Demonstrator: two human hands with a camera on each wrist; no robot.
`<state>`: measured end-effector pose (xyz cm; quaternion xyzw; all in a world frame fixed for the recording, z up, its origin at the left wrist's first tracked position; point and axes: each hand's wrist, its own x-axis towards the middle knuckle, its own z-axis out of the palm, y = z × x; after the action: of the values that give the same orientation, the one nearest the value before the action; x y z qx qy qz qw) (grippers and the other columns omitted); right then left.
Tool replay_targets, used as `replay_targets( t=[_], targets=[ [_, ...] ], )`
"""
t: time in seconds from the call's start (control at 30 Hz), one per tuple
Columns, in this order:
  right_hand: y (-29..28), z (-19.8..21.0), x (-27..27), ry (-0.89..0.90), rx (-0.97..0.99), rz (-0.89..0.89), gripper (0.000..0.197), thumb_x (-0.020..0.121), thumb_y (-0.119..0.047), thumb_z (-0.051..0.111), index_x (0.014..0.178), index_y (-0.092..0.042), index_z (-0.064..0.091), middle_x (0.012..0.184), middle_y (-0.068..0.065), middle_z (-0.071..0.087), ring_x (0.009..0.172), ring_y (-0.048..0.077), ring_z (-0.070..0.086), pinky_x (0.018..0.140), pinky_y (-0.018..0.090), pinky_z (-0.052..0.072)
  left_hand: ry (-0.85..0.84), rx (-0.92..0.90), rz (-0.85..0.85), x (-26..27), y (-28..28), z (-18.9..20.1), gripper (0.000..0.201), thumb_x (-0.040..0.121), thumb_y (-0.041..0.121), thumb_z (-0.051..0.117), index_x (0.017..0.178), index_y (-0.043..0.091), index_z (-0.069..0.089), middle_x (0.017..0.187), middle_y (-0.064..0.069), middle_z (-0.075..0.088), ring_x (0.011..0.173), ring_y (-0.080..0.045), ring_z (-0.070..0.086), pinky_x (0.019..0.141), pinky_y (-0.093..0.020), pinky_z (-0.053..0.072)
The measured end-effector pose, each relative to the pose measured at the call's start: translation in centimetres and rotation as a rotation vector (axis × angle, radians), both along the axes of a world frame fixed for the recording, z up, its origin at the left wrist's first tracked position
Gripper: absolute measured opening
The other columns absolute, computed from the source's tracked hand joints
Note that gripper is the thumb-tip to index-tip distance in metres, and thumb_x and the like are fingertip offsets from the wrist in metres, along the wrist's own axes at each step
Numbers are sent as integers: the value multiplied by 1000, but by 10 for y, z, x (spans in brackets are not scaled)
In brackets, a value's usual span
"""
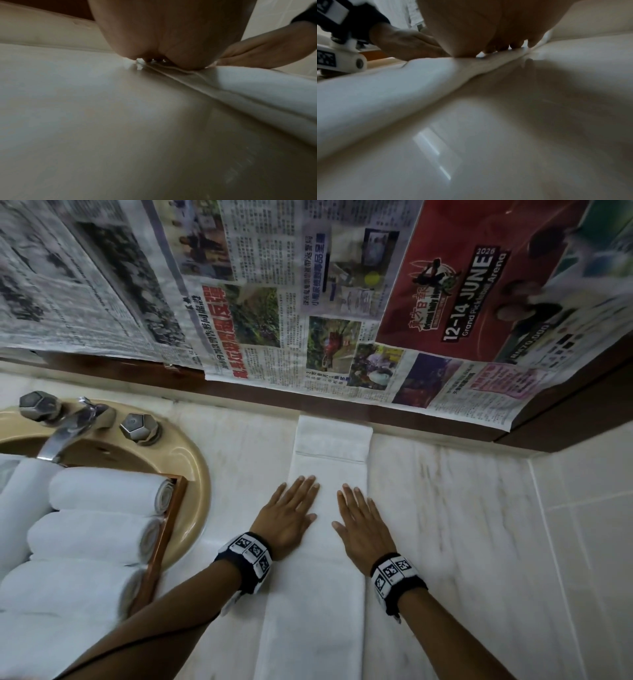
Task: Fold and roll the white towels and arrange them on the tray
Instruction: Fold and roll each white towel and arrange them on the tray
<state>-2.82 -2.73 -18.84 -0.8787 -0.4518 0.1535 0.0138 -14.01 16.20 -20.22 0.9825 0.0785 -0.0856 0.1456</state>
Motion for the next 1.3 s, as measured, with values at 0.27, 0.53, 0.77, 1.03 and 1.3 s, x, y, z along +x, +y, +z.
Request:
replay_targets(
  t=[0.27,0.53,0.77,1.03,1.3],
  targets=[
    [-7,0,-51,17,55,-10,63,101,-40,5,156,-10,8,164,6,-4,151,22,-6,122,43,10,9,-46,13,-32,-33,3,61,106,44,14,157,17,-6,163,0,-14,149,-13,-17,124,-37,1],
    [-28,-8,-76,-63,88,-75,59,103,-37,18,154,-8,19,163,12,10,151,27,7,117,42,10,8,-67,73,-62,-47,8,61,106,42,15,156,17,-9,162,0,-17,149,-14,-19,123,-35,-4],
    [-59,-10,-80,-99,31,-23,59,104,-39,11,154,-9,23,162,10,15,149,27,16,119,40,10,19,-12,23,-90,-49,3,60,107,41,18,157,18,-4,163,0,-11,150,-15,-13,123,-39,2],
    [-73,-2,-129,-46,-10,41,60,98,-40,27,148,-8,39,156,11,32,142,26,34,118,41,28,15,-31,-76,-122,-83,6,59,107,41,14,157,19,-8,162,3,-15,149,-13,-17,122,-36,-7],
    [-92,0,-168,-51,-20,-8,61,99,-36,21,147,1,36,157,16,27,144,29,30,112,40,17,23,-43,20,-143,-108,6,61,106,44,14,156,19,-11,162,1,-18,148,-13,-21,121,-34,-10]
  ],
)
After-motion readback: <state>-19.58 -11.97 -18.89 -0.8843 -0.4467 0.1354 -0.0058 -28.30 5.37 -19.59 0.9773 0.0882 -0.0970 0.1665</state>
